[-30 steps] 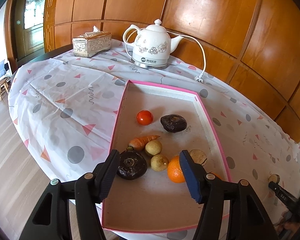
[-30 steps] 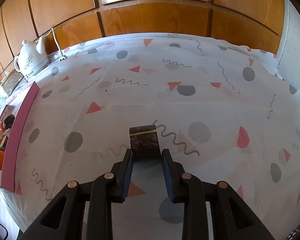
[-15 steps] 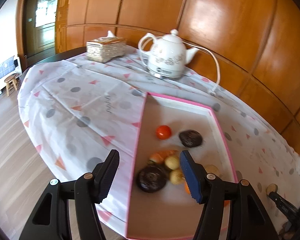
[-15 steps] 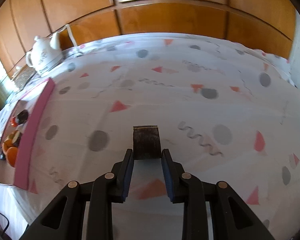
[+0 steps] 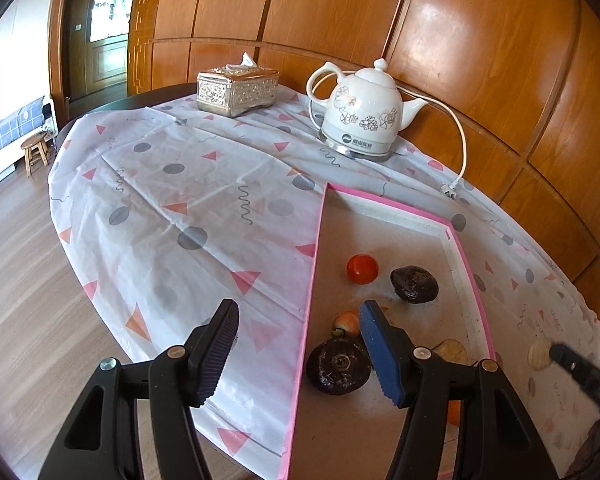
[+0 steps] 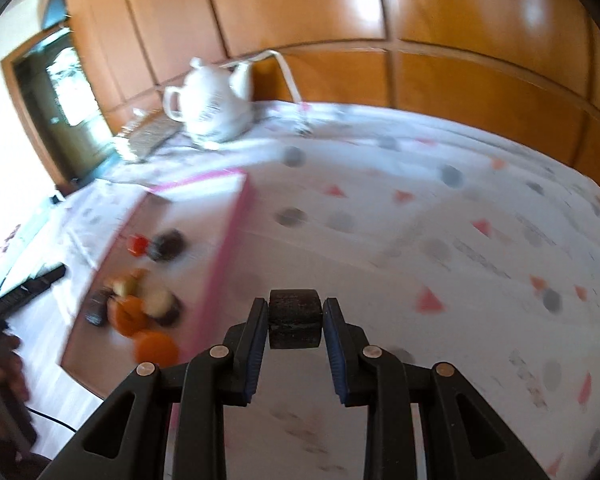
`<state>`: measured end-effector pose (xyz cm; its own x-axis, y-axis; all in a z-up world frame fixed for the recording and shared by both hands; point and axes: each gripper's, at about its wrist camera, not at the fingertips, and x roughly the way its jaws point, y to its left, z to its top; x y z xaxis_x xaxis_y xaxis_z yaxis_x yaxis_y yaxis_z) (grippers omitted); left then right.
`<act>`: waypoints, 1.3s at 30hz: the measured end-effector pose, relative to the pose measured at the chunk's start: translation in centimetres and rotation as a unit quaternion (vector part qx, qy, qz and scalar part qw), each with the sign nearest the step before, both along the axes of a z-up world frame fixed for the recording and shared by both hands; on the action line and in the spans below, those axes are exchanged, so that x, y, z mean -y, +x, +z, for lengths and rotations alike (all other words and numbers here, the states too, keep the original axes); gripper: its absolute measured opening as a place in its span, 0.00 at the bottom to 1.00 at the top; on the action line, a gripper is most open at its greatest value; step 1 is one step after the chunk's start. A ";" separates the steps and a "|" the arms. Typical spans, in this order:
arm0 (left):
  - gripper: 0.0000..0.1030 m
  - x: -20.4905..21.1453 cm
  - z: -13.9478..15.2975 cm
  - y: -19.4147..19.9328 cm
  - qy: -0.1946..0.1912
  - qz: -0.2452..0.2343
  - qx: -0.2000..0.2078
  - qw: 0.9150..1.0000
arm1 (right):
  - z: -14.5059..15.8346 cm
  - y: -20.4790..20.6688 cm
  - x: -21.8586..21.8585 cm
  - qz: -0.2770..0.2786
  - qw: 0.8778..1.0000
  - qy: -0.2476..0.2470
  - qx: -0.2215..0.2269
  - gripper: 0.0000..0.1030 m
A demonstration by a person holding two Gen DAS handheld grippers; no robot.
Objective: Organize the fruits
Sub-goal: 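Carry the small wood log with the right gripper into the tray and release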
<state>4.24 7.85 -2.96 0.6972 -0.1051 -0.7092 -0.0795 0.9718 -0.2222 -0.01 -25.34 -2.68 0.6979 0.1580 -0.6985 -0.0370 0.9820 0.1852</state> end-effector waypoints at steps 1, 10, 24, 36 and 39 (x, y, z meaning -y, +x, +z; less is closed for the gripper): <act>0.62 0.0 -0.1 0.0 0.000 0.001 -0.001 1.000 | 0.4 0.4 -0.6 0.009 1.000 0.006 0.003 0.27; 0.62 -0.4 -0.8 0.2 -0.005 0.008 -0.010 1.000 | 1.7 3.9 -7.1 0.085 0.996 0.007 0.013 0.27; 0.62 -0.7 -1.8 0.7 -0.011 0.008 -0.027 1.000 | -2.9 7.6 -11.9 0.120 0.991 -0.034 -0.036 0.31; 0.64 0.5 -1.2 0.2 -0.004 -0.007 -0.018 1.000 | -1.9 5.3 -9.7 0.086 0.996 -0.004 -0.022 0.36; 0.64 1.0 -0.9 -0.1 -0.001 -0.014 -0.013 1.000 | -1.7 4.4 -9.1 0.073 0.997 -0.001 -0.018 0.36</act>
<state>4.14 6.83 -3.90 0.6753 -0.1257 -0.7267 -0.0587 0.9731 -0.2229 4.39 -16.28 -4.41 0.6428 0.2537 -0.7228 -0.1726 0.9673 0.1860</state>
